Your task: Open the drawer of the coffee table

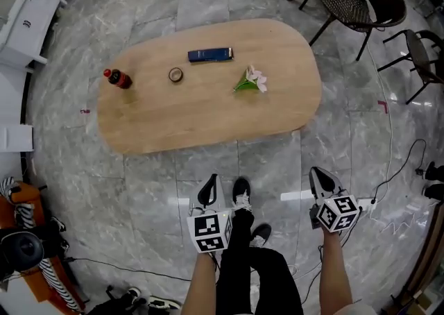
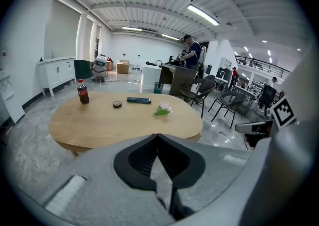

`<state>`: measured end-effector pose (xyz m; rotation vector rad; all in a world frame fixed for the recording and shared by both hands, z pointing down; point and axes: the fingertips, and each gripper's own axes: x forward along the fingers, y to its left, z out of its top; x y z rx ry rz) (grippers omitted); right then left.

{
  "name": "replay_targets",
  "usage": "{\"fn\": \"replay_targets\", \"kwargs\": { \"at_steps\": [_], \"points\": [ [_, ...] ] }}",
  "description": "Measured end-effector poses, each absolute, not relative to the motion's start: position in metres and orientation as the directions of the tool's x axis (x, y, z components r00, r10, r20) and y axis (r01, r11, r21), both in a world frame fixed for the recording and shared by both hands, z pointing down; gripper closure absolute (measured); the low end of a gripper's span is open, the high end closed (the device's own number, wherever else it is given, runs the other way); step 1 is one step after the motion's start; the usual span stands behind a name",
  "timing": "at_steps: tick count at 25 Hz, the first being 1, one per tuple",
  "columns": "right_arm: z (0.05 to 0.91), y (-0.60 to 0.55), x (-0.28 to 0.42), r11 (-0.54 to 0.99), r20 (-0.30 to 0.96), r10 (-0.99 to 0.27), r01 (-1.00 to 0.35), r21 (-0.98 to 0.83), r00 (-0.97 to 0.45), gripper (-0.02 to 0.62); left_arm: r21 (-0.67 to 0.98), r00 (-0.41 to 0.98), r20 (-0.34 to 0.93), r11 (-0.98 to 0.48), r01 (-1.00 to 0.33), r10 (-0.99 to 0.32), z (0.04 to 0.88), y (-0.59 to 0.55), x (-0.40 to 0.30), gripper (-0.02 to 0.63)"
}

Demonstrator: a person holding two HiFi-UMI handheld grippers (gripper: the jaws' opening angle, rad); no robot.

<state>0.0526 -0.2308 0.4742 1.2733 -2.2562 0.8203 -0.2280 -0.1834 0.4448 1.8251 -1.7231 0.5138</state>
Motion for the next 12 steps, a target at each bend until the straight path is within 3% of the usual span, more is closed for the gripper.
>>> {"fn": "replay_targets", "kwargs": {
  "at_steps": [5, 12],
  "points": [
    [0.498, -0.251, 0.046, 0.451, 0.582, -0.639, -0.858, -0.246, -0.503, 0.580, 0.147, 0.083, 0.589, 0.006, -0.989, -0.804, 0.465, -0.178, -0.247, 0.597],
    [0.587, -0.278, 0.062, 0.509, 0.539, -0.688, -0.853, -0.118, -0.486, 0.580, 0.167, 0.028, 0.517, 0.069, -0.984, -0.856, 0.564, -0.179, -0.289, 0.597]
  ]
}}
